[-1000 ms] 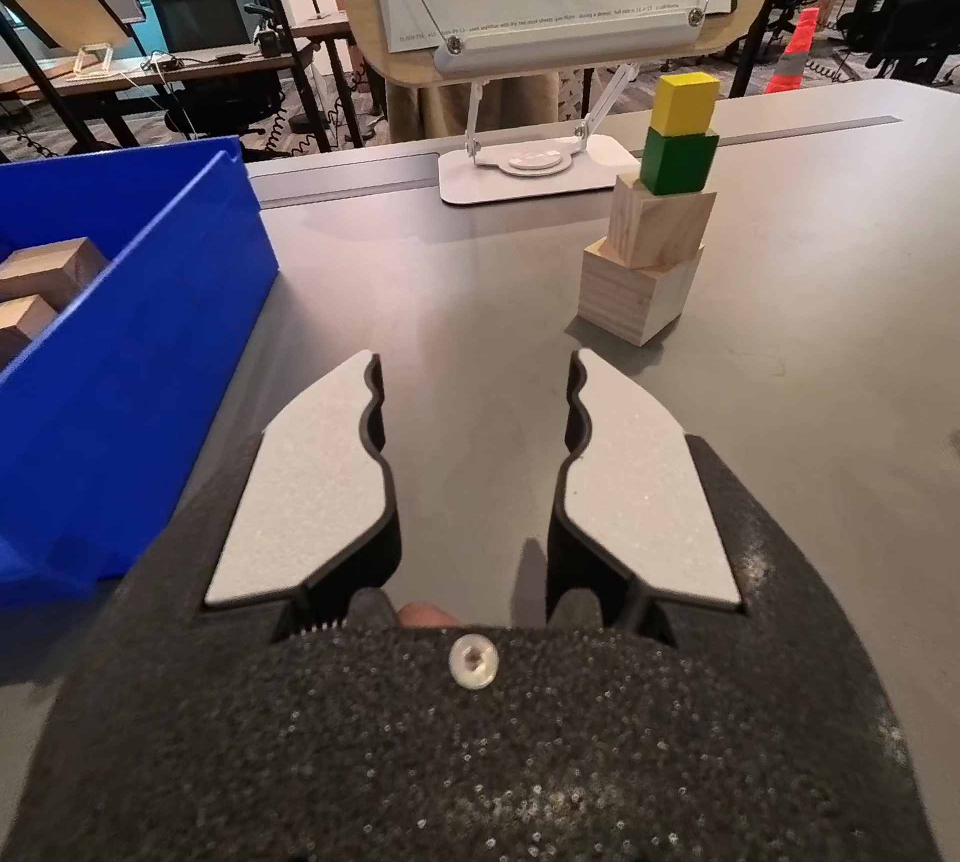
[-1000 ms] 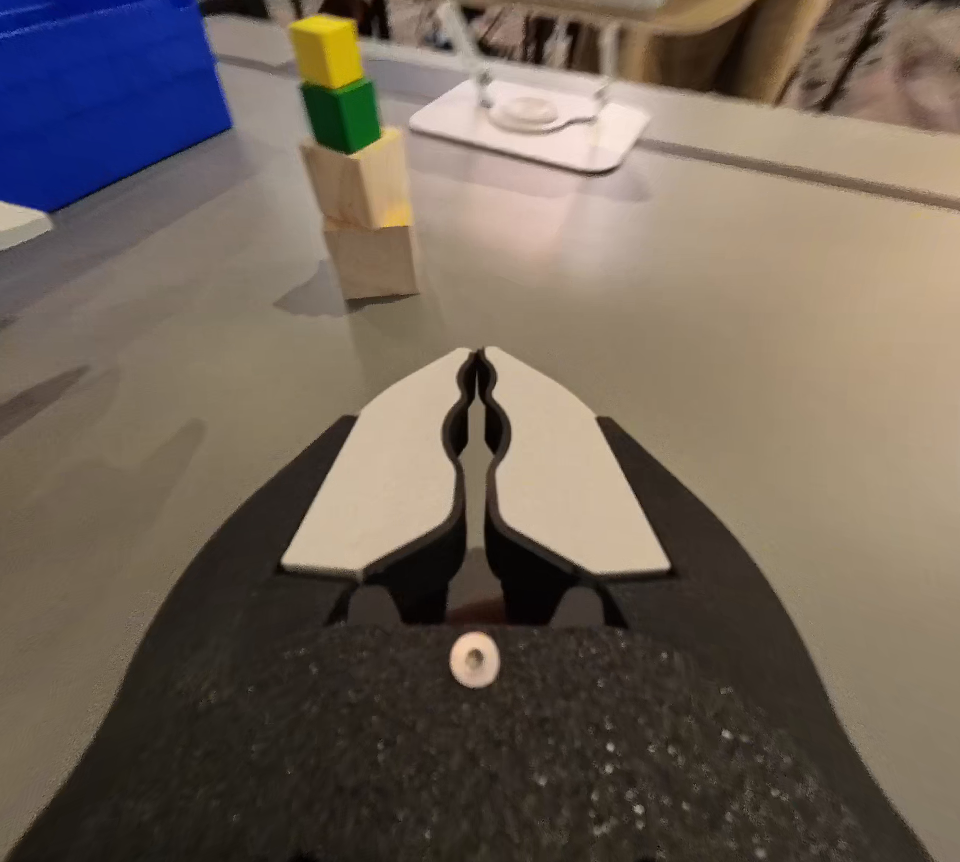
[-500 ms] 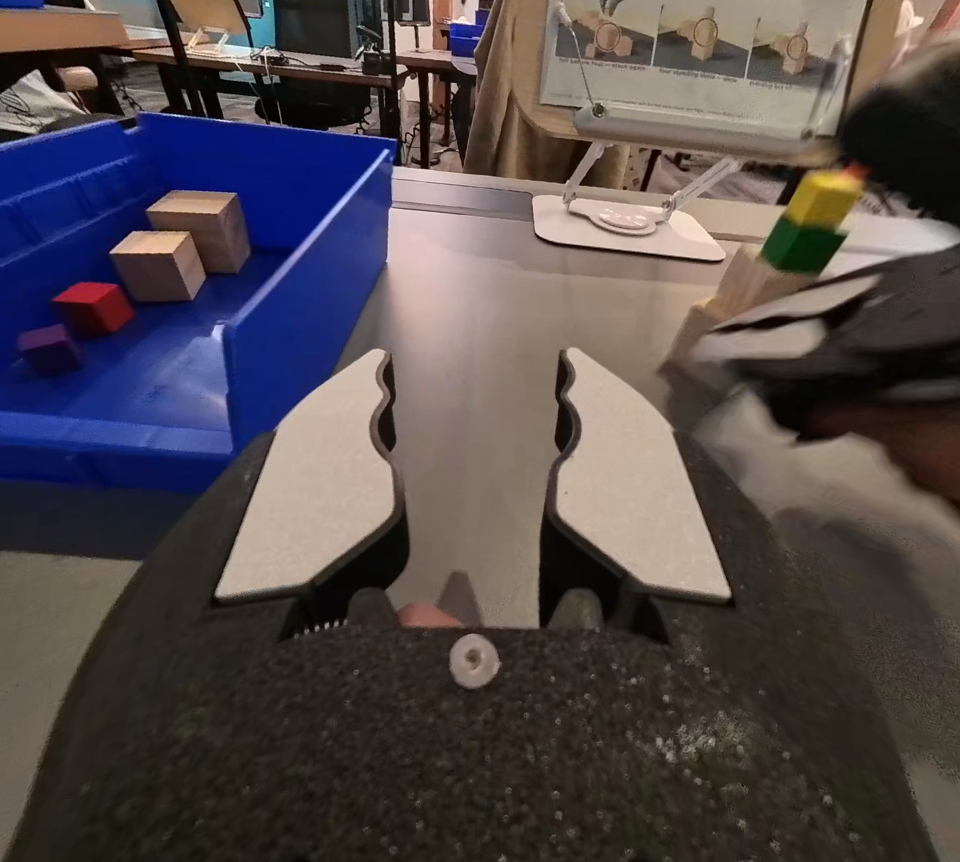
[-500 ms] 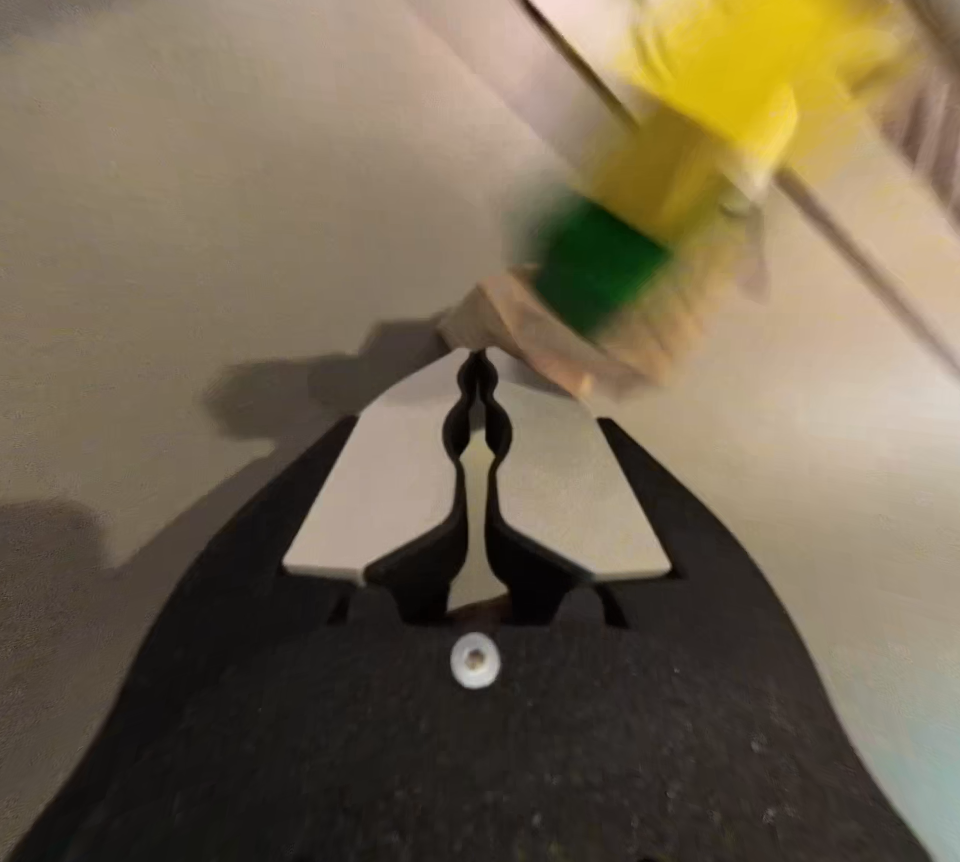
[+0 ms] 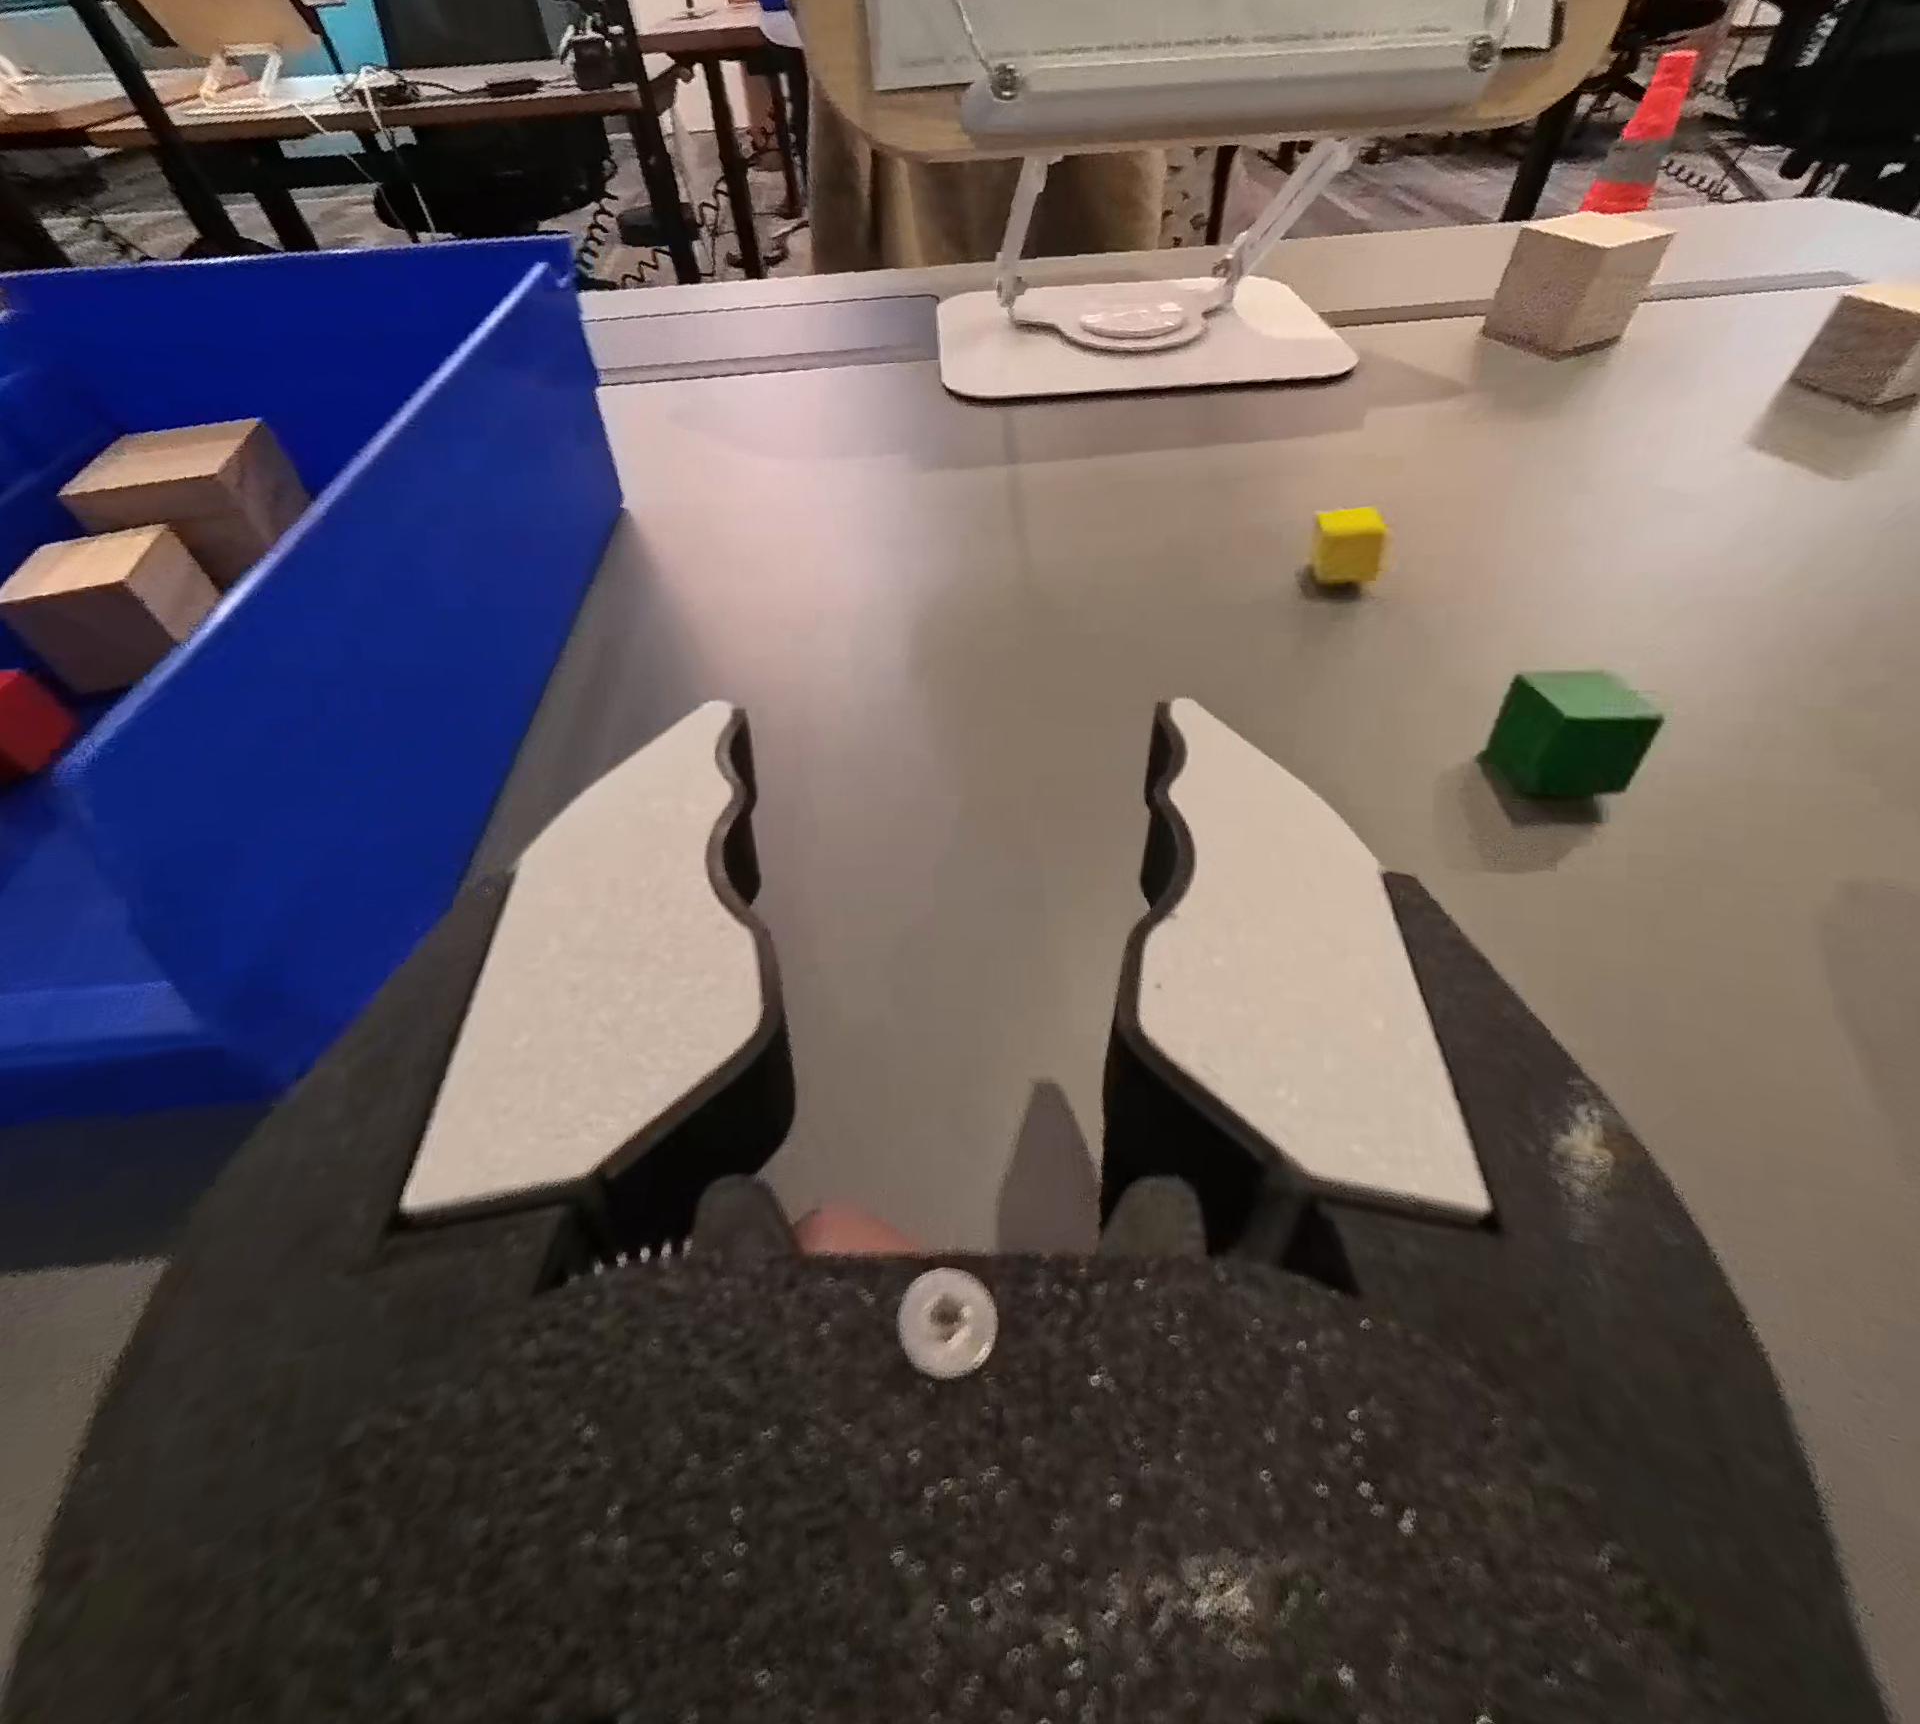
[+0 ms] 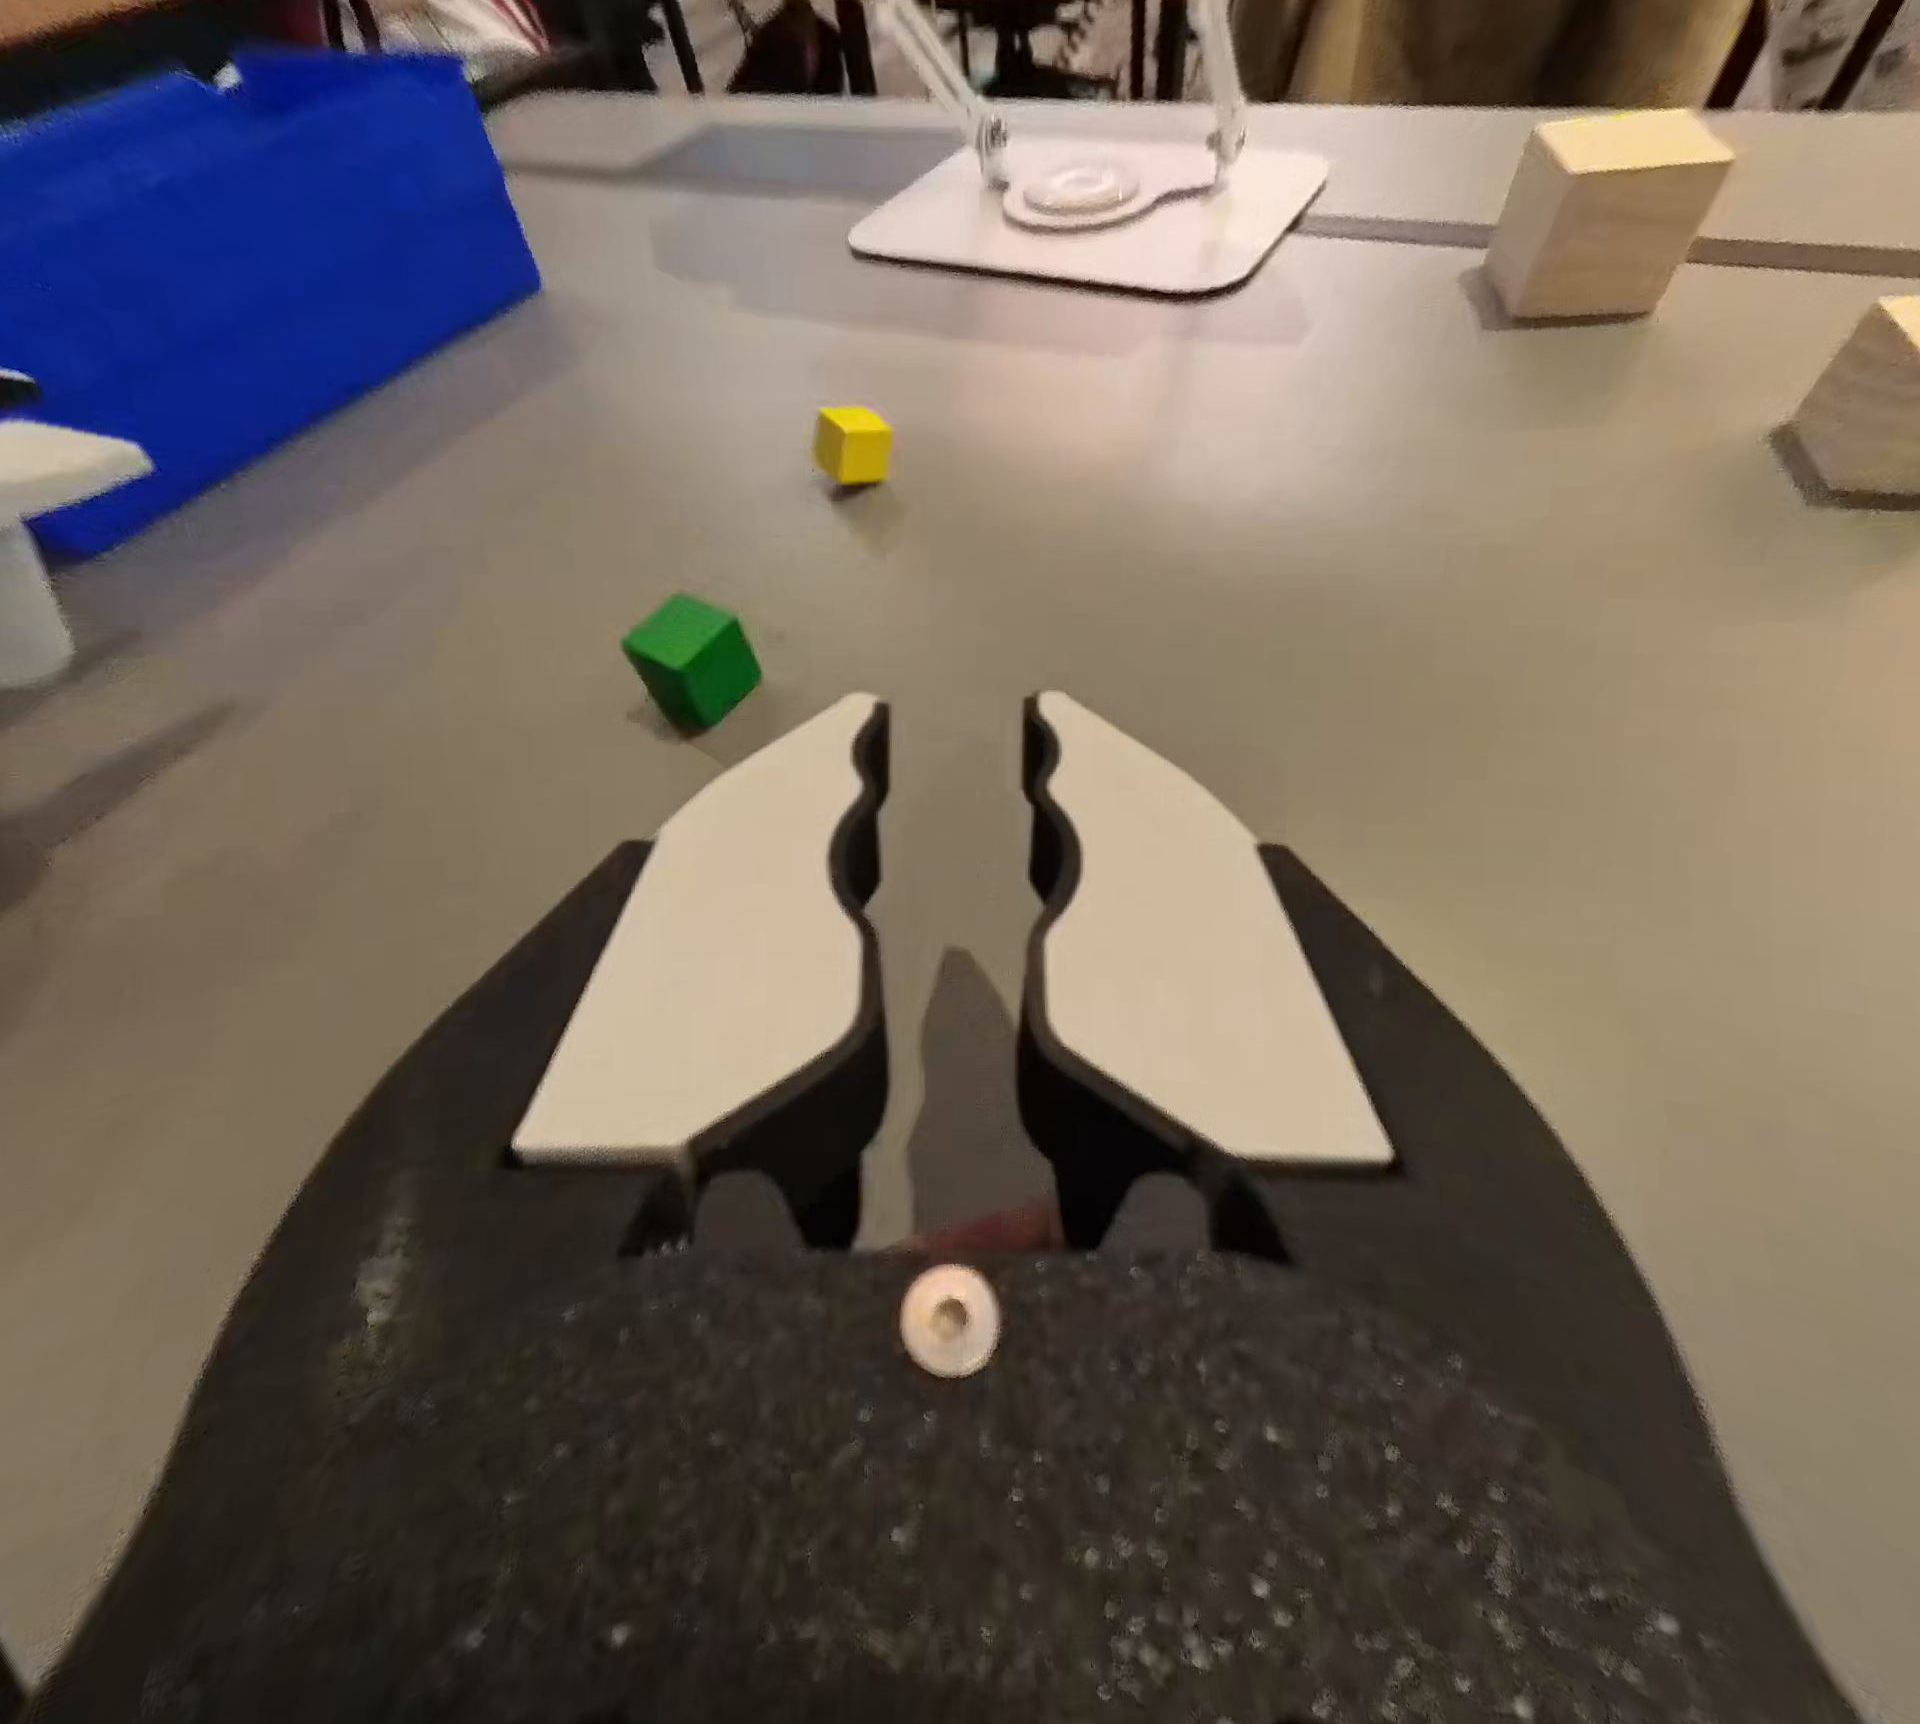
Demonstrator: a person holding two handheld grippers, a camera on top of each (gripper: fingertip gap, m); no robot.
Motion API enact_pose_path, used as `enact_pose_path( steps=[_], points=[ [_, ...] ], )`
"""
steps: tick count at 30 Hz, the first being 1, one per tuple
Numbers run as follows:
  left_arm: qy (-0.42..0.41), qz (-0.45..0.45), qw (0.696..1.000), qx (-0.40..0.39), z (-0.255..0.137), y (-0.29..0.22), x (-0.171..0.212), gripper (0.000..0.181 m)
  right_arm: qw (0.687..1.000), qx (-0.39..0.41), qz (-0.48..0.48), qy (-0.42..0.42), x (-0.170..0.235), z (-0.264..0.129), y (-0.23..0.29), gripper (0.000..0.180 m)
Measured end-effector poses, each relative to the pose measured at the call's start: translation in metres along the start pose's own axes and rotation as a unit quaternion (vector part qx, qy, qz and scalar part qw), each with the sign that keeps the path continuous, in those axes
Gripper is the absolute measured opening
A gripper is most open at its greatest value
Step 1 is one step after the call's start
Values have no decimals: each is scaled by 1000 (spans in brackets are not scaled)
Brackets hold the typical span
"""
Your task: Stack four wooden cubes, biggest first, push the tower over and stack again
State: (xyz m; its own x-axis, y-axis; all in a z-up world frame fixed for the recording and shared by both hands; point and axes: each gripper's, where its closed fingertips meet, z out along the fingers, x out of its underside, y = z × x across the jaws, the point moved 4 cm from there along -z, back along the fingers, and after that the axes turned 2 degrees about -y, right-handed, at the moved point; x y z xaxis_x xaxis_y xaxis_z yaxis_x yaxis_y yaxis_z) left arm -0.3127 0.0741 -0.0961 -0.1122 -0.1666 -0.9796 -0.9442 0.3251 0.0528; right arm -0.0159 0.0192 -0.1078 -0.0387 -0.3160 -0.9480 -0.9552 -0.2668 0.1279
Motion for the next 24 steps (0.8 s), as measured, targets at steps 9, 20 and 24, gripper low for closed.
enact_pose_path(
  steps=[9, 20, 24],
  points=[
    [-15, -7, 1000, -10, -3, 3, -3, 72, 989, 137, -35, -46, -2, -19, 6, 56],
    [-35, -25, 999, -21, -4, 6, -6, 71, 984, 165, -33, -58, -2, -25, 2, 53],
    [-34, -20, 999, -19, -4, 5, -6, 69, 983, 166, -36, -65, -3, -26, 2, 51]
  ],
)
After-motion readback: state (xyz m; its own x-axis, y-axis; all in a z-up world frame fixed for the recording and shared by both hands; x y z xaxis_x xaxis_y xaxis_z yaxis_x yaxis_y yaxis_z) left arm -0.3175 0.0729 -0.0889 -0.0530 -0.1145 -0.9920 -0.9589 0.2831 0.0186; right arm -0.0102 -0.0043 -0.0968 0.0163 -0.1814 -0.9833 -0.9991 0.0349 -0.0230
